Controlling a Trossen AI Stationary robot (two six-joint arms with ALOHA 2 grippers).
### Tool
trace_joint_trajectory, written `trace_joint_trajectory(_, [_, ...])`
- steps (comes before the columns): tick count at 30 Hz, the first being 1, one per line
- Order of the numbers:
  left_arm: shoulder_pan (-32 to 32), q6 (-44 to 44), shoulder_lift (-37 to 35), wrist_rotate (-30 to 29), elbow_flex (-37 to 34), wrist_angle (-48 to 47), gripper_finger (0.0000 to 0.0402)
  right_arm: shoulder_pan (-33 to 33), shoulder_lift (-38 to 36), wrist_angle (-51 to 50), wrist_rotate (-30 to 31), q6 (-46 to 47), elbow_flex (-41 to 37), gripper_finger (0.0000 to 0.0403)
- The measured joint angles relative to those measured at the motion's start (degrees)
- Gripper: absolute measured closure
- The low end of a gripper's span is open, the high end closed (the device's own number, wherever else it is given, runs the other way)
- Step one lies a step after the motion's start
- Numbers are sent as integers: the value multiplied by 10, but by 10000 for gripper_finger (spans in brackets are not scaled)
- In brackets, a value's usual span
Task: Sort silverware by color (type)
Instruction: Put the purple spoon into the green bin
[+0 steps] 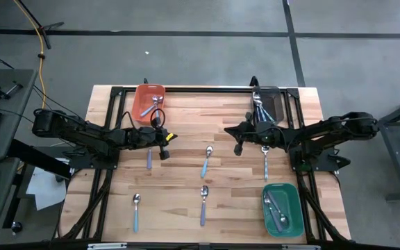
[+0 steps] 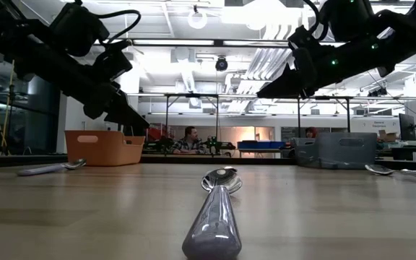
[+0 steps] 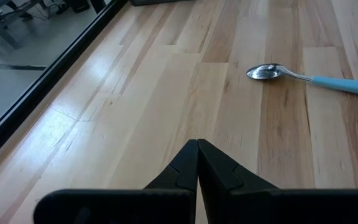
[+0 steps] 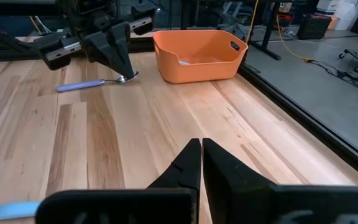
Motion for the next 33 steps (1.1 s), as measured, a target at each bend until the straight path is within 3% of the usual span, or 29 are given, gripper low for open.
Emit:
trace_joint_trajectory(6, [0, 15, 0, 0, 0, 0, 401, -2, 0, 11, -13, -46, 3, 402])
trace_joint_trajectory(14, [0, 14, 0, 0, 0, 0, 401, -13, 0, 7, -64, -115, 63, 402])
trace_joint_trajectory(20, [0, 14, 0, 0, 0, -12, 401, -16, -6, -71, -159, -129, 68, 403])
trace_joint_trajectory(33, [0, 4, 0, 1, 0, -21, 401, -26, -95, -187, -183, -104, 67, 403])
